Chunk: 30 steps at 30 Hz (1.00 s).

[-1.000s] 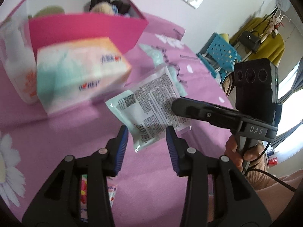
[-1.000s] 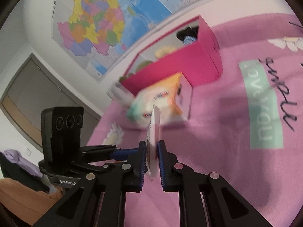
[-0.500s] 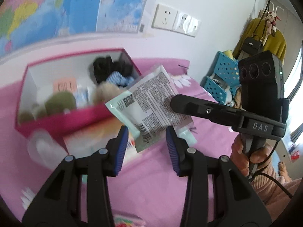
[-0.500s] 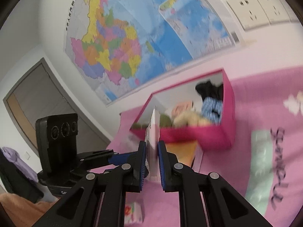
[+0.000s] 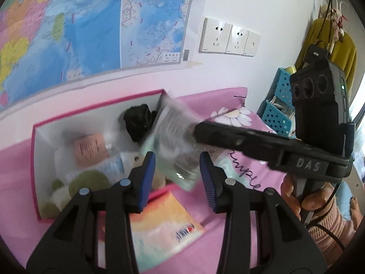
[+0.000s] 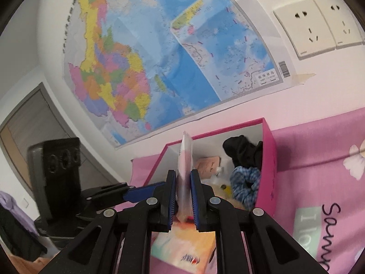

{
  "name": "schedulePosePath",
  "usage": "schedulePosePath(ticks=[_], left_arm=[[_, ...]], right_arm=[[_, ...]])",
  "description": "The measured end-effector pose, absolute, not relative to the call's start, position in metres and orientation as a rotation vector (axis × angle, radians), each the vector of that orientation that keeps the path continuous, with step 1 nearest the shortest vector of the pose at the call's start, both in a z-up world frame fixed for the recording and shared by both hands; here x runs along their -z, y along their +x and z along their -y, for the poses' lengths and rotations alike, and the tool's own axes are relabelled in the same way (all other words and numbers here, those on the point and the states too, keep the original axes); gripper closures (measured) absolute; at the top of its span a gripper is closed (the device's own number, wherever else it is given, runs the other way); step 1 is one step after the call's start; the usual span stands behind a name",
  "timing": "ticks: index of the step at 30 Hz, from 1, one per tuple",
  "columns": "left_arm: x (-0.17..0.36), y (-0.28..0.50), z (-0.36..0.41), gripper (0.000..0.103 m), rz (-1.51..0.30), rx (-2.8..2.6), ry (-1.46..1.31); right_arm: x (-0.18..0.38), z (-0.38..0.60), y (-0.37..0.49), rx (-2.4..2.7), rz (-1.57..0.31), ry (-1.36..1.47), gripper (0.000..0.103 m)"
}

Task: Organize soft objects
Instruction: 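Lift the clear plastic packet with the right gripper over the pink box, then open the right gripper to drop the packet into the pink box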

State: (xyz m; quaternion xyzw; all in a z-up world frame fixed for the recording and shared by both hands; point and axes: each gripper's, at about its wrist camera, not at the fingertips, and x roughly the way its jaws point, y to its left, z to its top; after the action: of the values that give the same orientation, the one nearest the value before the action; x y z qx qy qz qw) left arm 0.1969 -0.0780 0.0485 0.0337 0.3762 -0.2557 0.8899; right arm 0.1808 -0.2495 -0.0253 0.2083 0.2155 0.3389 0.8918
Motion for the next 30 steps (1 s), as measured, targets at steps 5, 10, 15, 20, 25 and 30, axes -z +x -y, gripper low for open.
schedulePosePath(ticks=[5,10,15,20,25,30], left_arm=[[-0.041,0.212,0.088,0.06,-0.799,0.514,0.105],[-0.03,0.229,0.089,0.06,-0.829,0.491,0.086],[-0.021,0.239,0.089,0.06,-0.843,0.465,0.087],[-0.013,0.242,0.087,0.06,-0.855,0.452,0.085],[-0.008,0.239,0.083,0.06,-0.853,0.453,0.066],[-0.011,0.225,0.079,0.06,-0.819,0.444,0.068]], right_arm=[[0.029,0.249,0.202,-0.687,-0.457,0.447,0.091],[0.03,0.25,0.22,-0.663,-0.466,0.447,0.091],[0.03,0.246,0.239,-0.656,-0.493,0.412,0.091],[0.039,0.246,0.25,-0.545,-0.522,0.373,0.063],[0.041,0.251,0.242,-0.496,-0.508,0.337,0.06],[0.043,0.244,0.235,-0.449,-0.509,0.234,0.06]])
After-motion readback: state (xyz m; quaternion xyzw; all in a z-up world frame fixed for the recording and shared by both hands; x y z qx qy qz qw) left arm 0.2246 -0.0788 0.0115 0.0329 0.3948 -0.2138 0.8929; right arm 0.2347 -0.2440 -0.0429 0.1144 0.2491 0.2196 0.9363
